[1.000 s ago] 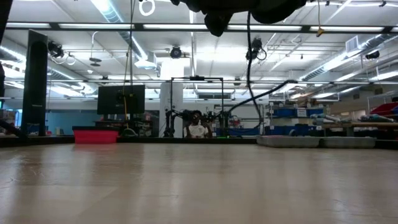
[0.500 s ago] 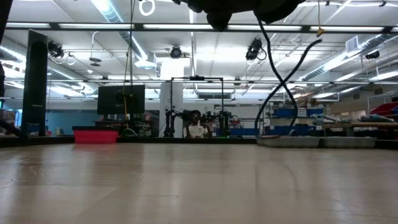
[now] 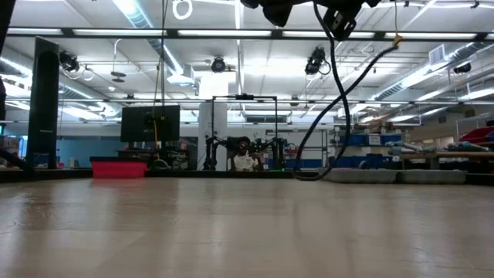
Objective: Coil cords
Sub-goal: Coil the black wire onto the black spool
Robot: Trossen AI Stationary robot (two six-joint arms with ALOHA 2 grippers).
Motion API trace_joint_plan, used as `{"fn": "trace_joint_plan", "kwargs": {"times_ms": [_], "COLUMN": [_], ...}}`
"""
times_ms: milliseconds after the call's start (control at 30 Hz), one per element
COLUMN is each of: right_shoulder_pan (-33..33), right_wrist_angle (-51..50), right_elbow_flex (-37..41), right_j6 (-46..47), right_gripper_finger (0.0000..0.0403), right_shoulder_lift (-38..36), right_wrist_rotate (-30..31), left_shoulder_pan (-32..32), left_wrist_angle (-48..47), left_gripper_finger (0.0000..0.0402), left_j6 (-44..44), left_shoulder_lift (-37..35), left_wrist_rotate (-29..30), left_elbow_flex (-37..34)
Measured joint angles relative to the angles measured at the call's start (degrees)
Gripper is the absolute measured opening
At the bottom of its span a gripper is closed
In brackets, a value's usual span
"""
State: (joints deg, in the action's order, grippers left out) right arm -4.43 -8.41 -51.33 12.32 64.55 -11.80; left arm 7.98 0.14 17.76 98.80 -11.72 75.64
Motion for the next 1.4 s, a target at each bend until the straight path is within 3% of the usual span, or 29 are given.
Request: {"fn": "trace_joint_plan", "kwargs": {"times_ms": [467,700,1067,1267,1400], "right_shoulder_pan": [4.0,5.34,3.53,-1.96,-7.32], "right_wrist_angle": [-2.53,-7.36,-15.14,-0.37,9.98], "right_elbow_flex": [0.0,-0.01,3.69,13.96,19.09], "right_j6": [7.21,5.47,2.26,5.38,2.97], "right_gripper_finger": [0.0084,0.0081,0.0078,0.0077,0.0077], "right_shoulder_lift": [0.04,-0.99,-2.51,-2.49,-2.49], "right_wrist_rotate": [-6.29,-8.79,-2.73,2.6,12.02], "left_shoulder_pan": [0.41,1.57,3.38,3.38,3.4], "left_wrist_angle": [3.29,4.49,4.06,3.78,2.93], "left_gripper_finger": [0.0,0.0,0.0,0.0,0.0], "left_j6": [8.11,10.56,8.93,7.0,6.82], "left_shoulder_lift": [-0.01,-0.4,-2.14,-2.21,-2.21], "left_wrist_rotate": [4.82,7.16,9.53,10.42,11.45], "left_elbow_flex": [0.0,0.0,0.0,0.0,0.0]}}
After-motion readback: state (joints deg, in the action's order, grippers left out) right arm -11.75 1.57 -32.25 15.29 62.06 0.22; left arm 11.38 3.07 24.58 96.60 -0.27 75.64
